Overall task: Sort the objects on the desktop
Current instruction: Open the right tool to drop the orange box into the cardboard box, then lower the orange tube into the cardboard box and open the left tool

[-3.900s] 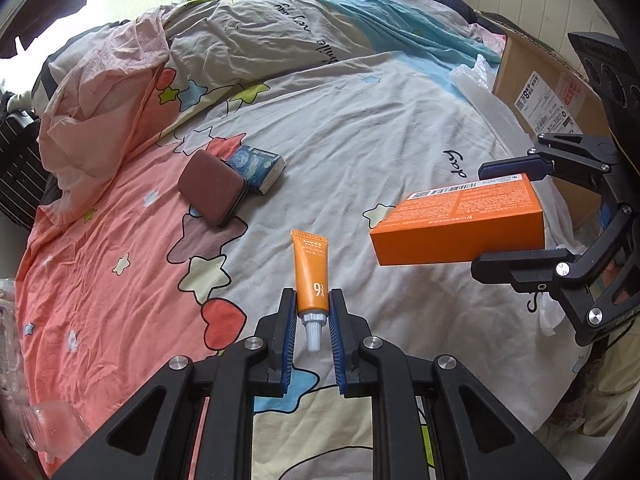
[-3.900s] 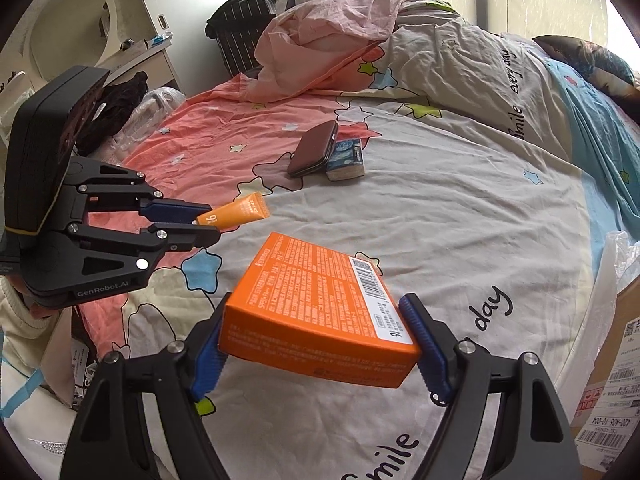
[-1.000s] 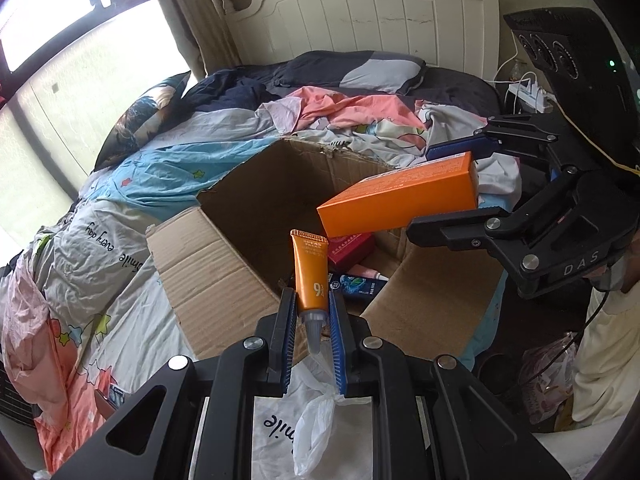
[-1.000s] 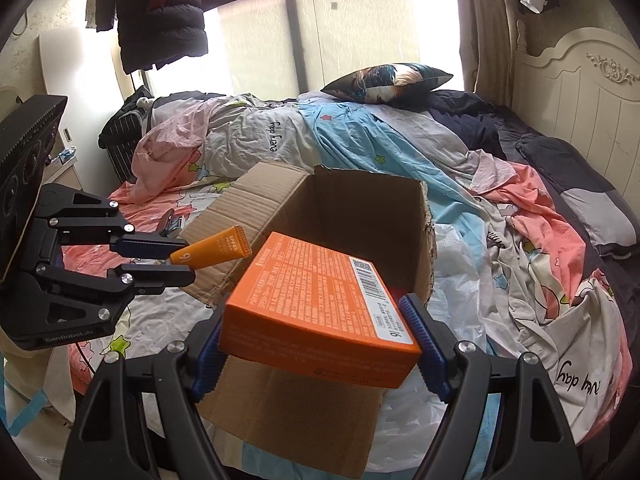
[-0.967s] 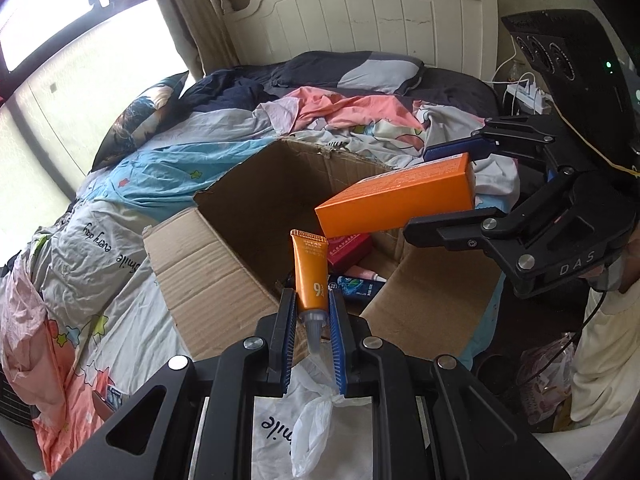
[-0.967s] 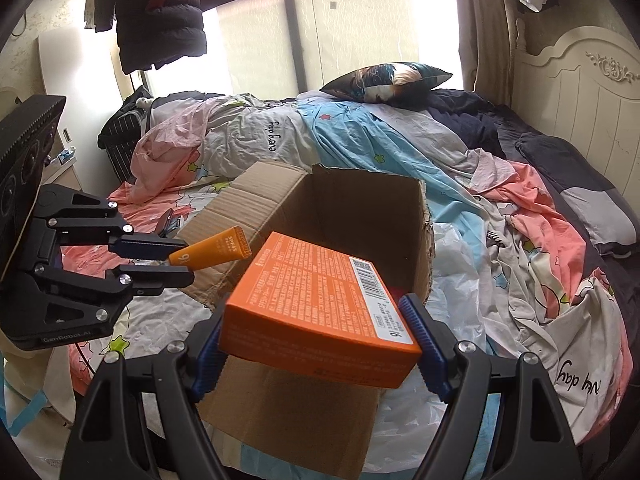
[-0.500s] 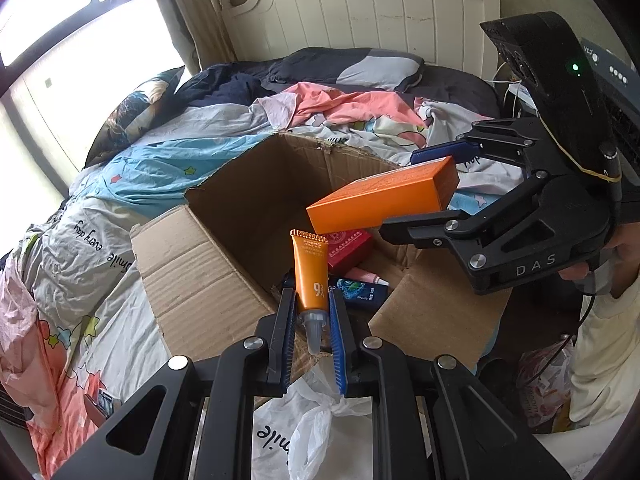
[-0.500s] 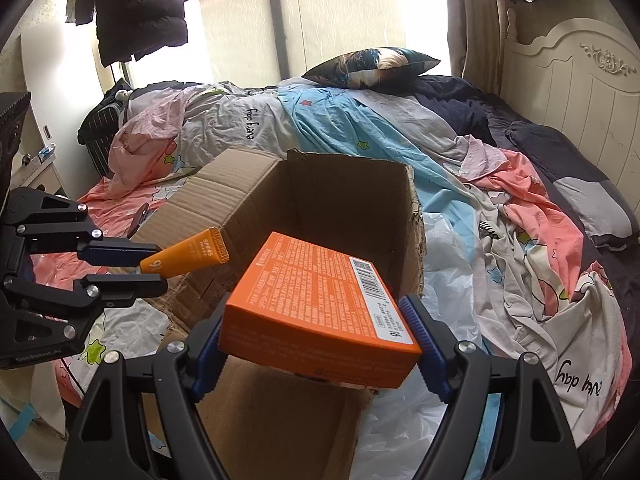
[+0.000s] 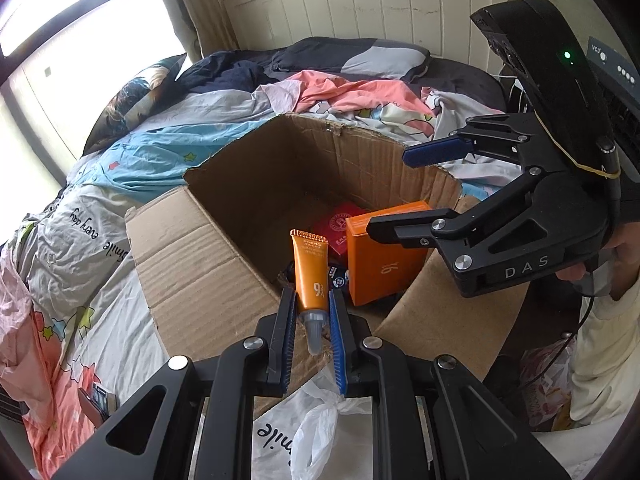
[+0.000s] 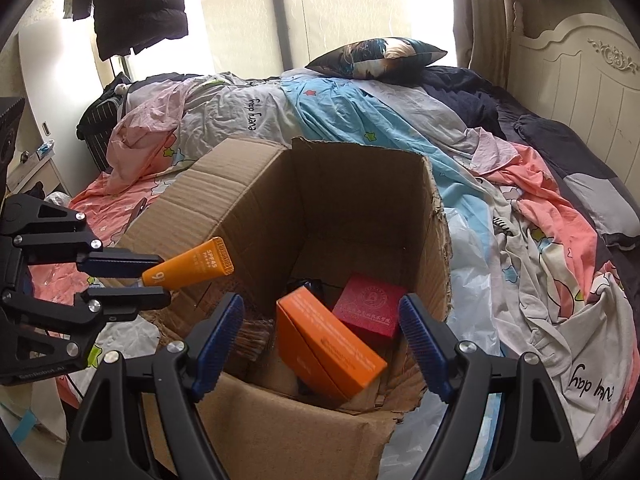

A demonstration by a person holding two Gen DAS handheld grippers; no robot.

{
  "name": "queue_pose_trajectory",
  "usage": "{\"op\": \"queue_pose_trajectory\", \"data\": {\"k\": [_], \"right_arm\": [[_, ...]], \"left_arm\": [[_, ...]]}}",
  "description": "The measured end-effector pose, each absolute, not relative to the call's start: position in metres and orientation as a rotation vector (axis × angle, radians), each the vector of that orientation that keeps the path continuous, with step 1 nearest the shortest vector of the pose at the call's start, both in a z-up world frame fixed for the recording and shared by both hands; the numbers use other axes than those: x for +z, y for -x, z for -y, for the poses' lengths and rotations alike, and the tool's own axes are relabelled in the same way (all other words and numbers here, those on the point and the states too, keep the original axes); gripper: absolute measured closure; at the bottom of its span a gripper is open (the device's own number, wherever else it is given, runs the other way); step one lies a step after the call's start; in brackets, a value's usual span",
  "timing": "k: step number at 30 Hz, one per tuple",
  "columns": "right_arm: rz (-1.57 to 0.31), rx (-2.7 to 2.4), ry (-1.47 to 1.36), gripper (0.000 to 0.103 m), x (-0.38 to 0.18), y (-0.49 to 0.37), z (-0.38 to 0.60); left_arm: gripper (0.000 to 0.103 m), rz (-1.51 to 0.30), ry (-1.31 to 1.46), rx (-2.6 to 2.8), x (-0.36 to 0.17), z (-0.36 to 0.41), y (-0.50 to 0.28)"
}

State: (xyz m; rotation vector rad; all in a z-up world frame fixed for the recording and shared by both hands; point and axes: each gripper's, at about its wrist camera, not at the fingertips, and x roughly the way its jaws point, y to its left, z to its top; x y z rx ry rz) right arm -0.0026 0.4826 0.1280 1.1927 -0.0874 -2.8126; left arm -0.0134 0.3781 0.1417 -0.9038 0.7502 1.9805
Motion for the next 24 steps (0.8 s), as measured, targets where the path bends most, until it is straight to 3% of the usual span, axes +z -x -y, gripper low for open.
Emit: {"op": "queue_pose_trajectory", "data": {"k": [24], "right_arm": [[0.040, -2.781, -1.255, 0.026, 0.113, -0.001, -0.478]], "left_arm": [[0.087, -0.774, 0.910, 1.947, 0.131, -0.394, 0.007]]}}
